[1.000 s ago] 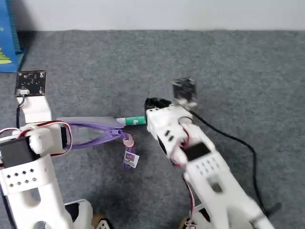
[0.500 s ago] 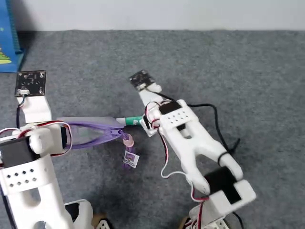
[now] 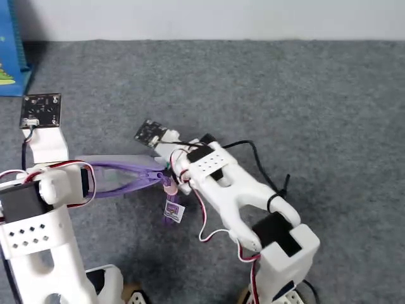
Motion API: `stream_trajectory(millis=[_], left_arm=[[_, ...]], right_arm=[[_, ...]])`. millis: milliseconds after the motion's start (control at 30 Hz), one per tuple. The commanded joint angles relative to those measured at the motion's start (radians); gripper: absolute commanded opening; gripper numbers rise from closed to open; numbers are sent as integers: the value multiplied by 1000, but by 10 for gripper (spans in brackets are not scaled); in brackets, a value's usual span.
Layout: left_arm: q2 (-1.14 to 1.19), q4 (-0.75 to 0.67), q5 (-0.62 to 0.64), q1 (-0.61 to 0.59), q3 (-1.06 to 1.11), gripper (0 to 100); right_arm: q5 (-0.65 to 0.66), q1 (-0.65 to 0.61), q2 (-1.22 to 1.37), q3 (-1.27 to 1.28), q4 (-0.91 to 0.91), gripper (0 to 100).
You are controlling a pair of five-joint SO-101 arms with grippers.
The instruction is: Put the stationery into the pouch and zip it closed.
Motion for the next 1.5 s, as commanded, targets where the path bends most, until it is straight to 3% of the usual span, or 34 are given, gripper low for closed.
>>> stream_trajectory(millis=[0,300,567,967,1267,1467], left_arm=[[0,-25,0,-6,-2,11],[0,-29,0,-6,8,11],[0,-29,0,-6,8,11],[0,-26,0,-8,7,11],[0,-26,0,-8,4,11],[0,-29,0,-3,5,11]], right_arm=[[12,-24,18,-89,-45,483],[9,-19,234,-244,-39,482],[17,-25,236,-247,-5,470],[18,-36,237,-244,-4,14],[8,18,162,-236,246,9],[-44,24,-77,-41,271,9]])
